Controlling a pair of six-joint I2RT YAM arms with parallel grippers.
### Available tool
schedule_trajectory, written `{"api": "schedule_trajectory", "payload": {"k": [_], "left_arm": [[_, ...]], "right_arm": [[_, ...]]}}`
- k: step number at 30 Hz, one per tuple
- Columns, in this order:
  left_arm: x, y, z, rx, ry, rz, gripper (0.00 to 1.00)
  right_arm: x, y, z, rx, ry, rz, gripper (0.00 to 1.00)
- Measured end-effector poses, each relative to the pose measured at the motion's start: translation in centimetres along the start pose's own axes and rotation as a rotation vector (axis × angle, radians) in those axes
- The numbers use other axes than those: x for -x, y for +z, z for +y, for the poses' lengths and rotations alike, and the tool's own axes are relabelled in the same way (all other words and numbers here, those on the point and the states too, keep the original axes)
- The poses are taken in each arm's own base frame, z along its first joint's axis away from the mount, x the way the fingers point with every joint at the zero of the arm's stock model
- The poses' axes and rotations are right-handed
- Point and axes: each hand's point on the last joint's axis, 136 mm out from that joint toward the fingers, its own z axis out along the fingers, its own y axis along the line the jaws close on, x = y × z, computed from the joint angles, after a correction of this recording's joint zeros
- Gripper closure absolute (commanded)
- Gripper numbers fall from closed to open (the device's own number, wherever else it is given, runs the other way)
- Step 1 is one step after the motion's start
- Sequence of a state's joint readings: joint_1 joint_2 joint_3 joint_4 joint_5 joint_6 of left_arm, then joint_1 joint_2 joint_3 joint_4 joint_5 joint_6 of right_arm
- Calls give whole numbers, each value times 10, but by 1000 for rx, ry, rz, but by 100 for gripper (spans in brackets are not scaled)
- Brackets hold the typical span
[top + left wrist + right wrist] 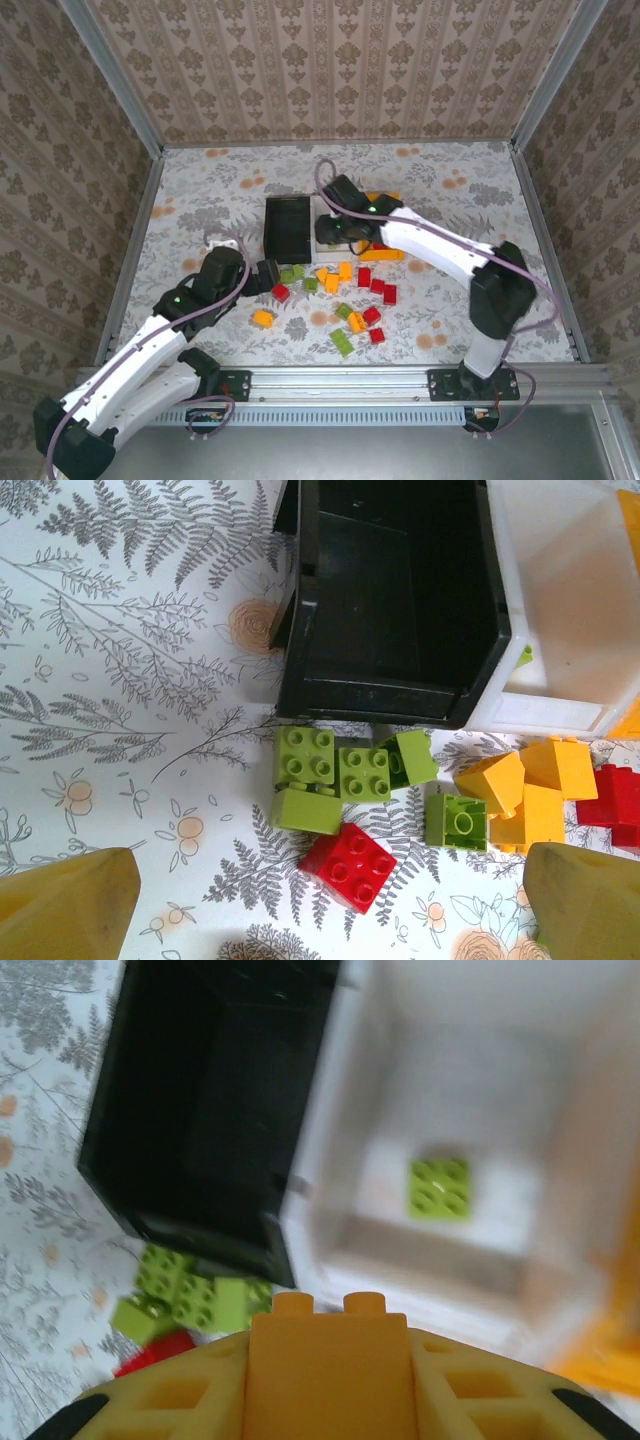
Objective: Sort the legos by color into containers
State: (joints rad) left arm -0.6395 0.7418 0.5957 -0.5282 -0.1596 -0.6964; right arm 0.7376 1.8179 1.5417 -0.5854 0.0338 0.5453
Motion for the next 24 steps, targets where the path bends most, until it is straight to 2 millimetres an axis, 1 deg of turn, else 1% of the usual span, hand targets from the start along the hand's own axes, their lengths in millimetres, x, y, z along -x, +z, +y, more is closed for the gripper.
{"api": "schedule_trajectory", "payload": {"k": [4,7,8,10,11,13,15,18,19,22,24], "left_arm": [[-7,-1,5,9,-7,17,0],[-9,-1,8,17,-9,27,0],[-10,-1,8,18,-10,30,0],[-12,-1,8,17,-9,40,0],[-13,0,8,18,-9,45,0],[-16,1,9,21,-6,62,0],[-21,4,10,29,0,86,0],[-30,11,10,40,20,138,0],[-34,15,11,49,30,161,2],[-48,26,9,74,82,243,11],[-59,34,3,85,132,299,15]], "right_arm": [[24,31,33,40,-43,-4,61],[32,51,45,44,-59,2,58],[33,57,47,44,-65,7,55],[35,70,49,38,-79,18,42],[35,75,50,37,-80,21,37],[36,83,51,34,-81,29,33],[37,85,52,34,-80,32,31],[40,81,54,39,-78,22,28],[40,79,54,41,-75,17,28],[34,66,44,32,-57,12,27],[25,51,34,25,-35,10,27]]}}
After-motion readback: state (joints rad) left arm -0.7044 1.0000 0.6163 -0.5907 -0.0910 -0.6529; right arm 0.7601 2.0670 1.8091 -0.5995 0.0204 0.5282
